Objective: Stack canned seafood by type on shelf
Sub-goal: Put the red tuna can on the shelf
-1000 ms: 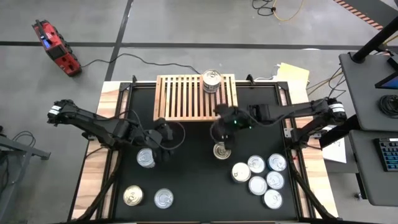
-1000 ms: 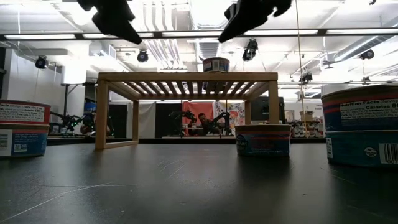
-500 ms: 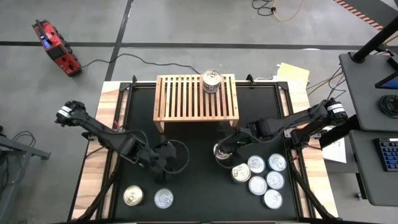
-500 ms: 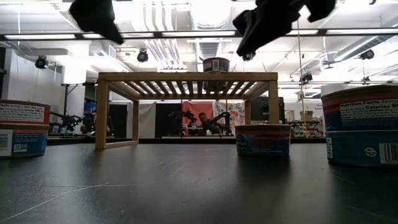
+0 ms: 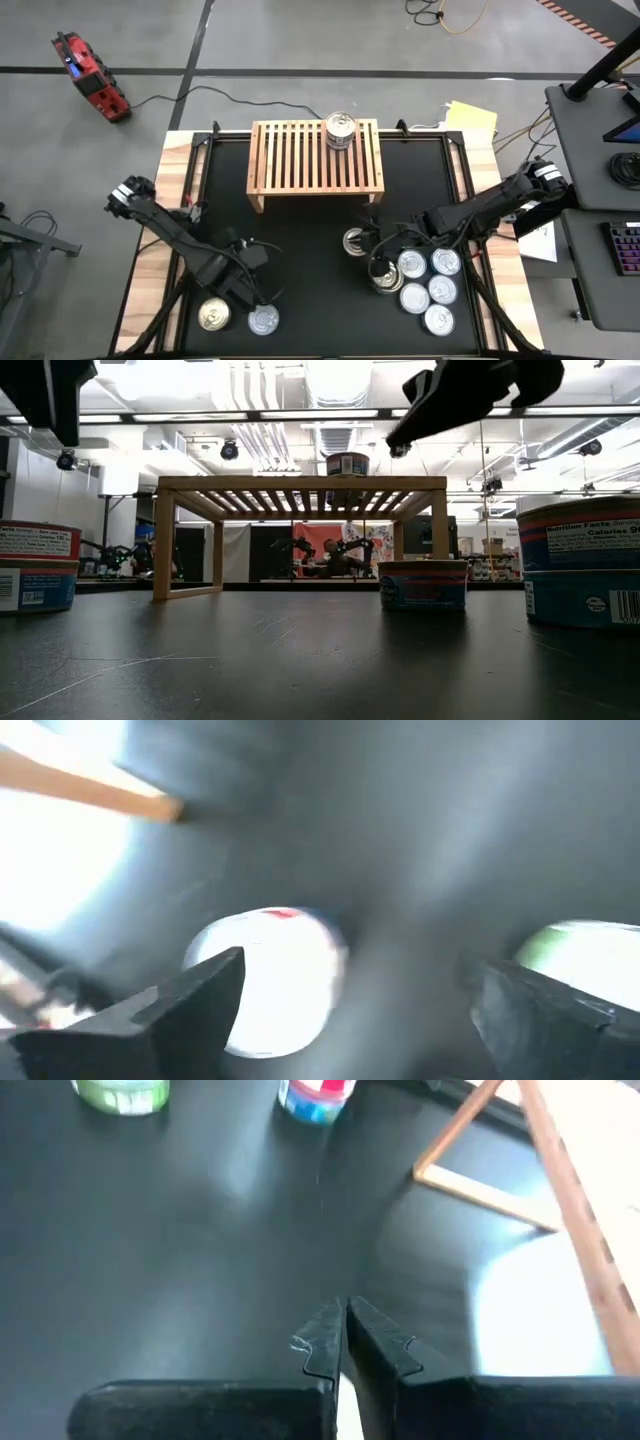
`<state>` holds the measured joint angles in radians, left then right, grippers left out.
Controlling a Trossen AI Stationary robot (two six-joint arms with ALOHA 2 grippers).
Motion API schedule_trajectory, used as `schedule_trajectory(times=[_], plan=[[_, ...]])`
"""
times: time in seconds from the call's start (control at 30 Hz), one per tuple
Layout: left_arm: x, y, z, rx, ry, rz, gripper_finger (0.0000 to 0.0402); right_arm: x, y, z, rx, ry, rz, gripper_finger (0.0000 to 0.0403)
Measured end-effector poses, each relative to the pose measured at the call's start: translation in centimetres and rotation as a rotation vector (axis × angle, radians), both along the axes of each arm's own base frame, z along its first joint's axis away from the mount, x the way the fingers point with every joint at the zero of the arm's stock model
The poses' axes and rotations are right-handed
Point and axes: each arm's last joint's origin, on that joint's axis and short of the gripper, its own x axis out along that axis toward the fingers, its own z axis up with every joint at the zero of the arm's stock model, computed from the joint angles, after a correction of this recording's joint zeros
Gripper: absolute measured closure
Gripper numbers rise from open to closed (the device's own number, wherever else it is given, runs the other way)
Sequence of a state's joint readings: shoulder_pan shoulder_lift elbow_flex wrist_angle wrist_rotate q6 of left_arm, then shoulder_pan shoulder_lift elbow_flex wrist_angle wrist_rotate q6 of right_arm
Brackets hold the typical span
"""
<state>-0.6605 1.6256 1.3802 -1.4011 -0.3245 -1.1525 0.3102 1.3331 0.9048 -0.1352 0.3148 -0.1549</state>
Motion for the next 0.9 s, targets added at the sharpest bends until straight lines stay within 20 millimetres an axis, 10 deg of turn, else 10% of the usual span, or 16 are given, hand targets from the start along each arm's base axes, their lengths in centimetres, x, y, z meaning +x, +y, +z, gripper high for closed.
schedule_trajectory(times=[0.27, 0.57, 0.9], plan=[[0.5, -0.7, -3.3, 0.049, 0.204, -0.026, 0.0167, 0.2, 0.1, -0.9, -0.018, -0.061, 0.025, 0.0390], [0.0, 0.2, -3.4, 0.257, 0.252, -0.105, 0.0382, 0.2, 0.1, -0.9, 0.001, -0.078, 0.015, 0.0390], [-0.1, 0.4, -5.0, 0.258, 0.207, -0.107, 0.0400, 0.3, 0.1, -0.9, 0.001, -0.084, 0.016, 0.0390]])
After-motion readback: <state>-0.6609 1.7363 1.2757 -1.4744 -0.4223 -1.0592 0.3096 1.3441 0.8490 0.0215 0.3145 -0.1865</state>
